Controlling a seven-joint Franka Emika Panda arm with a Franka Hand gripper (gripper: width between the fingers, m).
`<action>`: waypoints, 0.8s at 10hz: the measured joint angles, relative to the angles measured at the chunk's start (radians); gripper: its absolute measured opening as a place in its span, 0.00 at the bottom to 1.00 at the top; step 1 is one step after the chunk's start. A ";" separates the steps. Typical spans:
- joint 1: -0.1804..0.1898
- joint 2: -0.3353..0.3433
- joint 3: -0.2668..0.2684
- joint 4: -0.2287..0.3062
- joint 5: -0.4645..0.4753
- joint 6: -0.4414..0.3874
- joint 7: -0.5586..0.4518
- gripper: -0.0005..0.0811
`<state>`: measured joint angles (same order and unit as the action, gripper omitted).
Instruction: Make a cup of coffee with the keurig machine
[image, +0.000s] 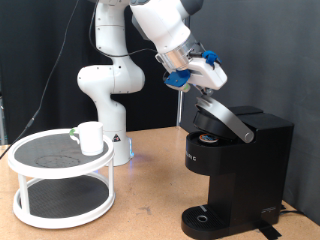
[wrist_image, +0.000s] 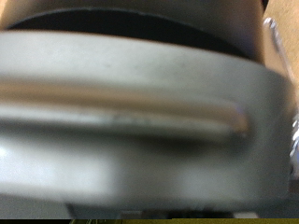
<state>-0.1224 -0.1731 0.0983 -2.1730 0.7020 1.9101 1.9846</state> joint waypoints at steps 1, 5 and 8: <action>-0.008 0.000 -0.003 -0.019 -0.018 0.014 -0.001 0.01; -0.021 0.008 -0.010 -0.064 -0.029 0.072 -0.007 0.01; -0.029 0.029 -0.011 -0.081 -0.045 0.112 -0.007 0.01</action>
<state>-0.1517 -0.1444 0.0871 -2.2538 0.6573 2.0223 1.9775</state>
